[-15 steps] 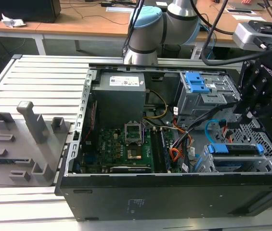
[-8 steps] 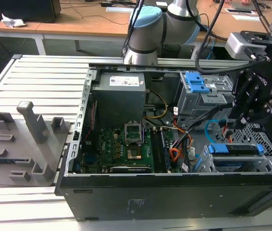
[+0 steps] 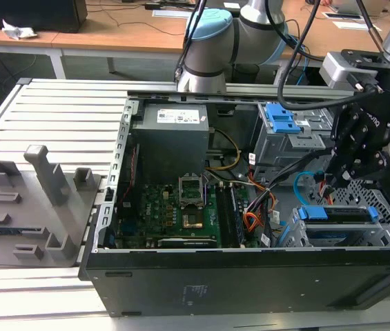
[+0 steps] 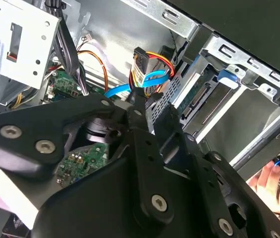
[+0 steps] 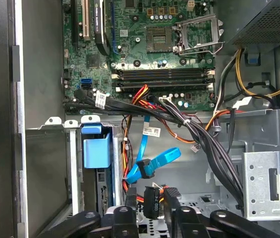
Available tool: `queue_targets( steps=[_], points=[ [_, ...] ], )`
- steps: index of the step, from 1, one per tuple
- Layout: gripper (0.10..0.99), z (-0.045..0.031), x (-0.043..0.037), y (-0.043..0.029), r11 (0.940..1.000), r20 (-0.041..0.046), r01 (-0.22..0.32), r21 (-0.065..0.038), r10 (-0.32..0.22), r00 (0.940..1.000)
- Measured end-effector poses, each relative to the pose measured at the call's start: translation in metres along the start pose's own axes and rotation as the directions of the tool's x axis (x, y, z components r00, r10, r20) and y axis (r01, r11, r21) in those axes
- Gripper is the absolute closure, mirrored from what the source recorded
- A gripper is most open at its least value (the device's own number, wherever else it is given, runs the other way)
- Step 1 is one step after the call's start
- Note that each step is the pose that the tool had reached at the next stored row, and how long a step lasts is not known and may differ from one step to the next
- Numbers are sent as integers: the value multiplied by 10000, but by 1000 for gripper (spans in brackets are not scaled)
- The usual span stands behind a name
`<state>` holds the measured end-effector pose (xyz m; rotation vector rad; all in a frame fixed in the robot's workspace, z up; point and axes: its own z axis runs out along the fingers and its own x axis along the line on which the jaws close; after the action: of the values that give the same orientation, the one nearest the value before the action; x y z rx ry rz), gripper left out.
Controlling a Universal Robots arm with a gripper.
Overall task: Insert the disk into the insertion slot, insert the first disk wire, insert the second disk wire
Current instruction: 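Insert the first disk wire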
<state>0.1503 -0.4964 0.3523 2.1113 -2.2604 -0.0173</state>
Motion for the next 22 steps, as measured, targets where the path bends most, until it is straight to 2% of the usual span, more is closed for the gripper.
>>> queue_targets(
  steps=[3, 10, 14, 16, 18, 20, 22],
  points=[
    [922, 0, 0, 0, 10000, -16, -1, 1, 1, 10000],
    [922, 0, 0, 0, 10000, -58, -3, 4, 3, 10000],
    [922, -3, -9, -73, 10000, -59, -3, -4, 3, 10000],
    [922, -3, -2, -75, 10000, -58, -3, -4, 3, 10000],
    [922, -2, 38, -78, 10000, -58, -2, -4, 2, 10000],
    [922, 0, 119, -83, 10000, -59, -2, -4, 2, 10000],
    [922, 1, 154, -86, 10000, -58, -2, -4, 2, 10000]
  ],
)
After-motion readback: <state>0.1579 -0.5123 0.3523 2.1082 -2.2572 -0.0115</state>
